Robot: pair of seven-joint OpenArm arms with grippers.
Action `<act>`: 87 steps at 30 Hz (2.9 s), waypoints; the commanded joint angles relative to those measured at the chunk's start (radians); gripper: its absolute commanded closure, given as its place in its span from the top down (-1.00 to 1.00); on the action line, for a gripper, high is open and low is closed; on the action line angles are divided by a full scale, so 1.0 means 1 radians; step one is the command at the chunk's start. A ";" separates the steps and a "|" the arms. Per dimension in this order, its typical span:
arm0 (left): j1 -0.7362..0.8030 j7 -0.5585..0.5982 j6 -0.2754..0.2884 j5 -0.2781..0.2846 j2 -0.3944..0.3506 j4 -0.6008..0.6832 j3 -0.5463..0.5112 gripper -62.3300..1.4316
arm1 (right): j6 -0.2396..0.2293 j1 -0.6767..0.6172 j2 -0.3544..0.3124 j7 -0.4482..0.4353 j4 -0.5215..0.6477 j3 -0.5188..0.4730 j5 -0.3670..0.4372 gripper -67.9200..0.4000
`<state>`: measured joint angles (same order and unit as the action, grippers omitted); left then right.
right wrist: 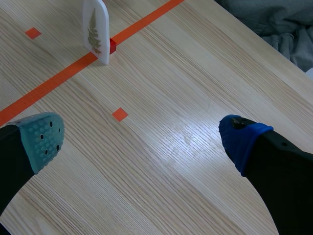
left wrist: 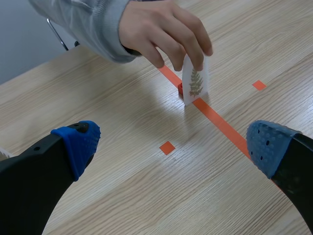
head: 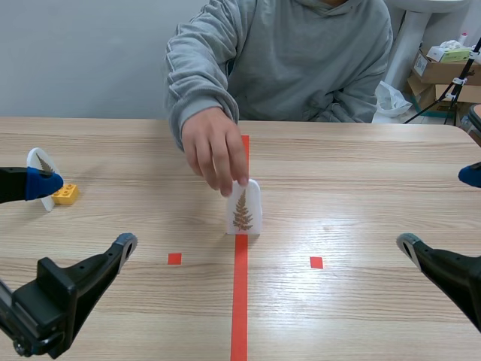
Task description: Do the leaf sorting experiment
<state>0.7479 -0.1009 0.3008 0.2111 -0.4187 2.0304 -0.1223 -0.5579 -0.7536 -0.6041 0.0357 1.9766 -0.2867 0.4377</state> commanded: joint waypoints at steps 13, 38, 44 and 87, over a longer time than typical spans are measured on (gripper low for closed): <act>-0.003 0.014 0.002 0.010 0.003 -0.001 -0.001 1.00 | 0.004 0.008 0.001 -0.008 0.008 -0.007 0.011 1.00; -0.003 0.014 0.002 0.010 0.003 -0.002 -0.001 1.00 | 0.004 0.008 0.001 -0.008 0.008 -0.007 0.011 1.00; -0.003 0.014 0.002 0.010 0.003 -0.002 -0.001 1.00 | 0.004 0.008 0.001 -0.008 0.008 -0.007 0.011 1.00; -0.542 0.006 0.159 -0.039 -0.115 -0.478 0.235 1.00 | 0.004 0.008 0.001 -0.008 0.008 -0.007 0.011 1.00</act>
<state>0.2314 -0.1081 0.4549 0.1703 -0.5400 1.5349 0.1013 -0.5579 -0.7536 -0.6037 0.0357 1.9766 -0.2867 0.4374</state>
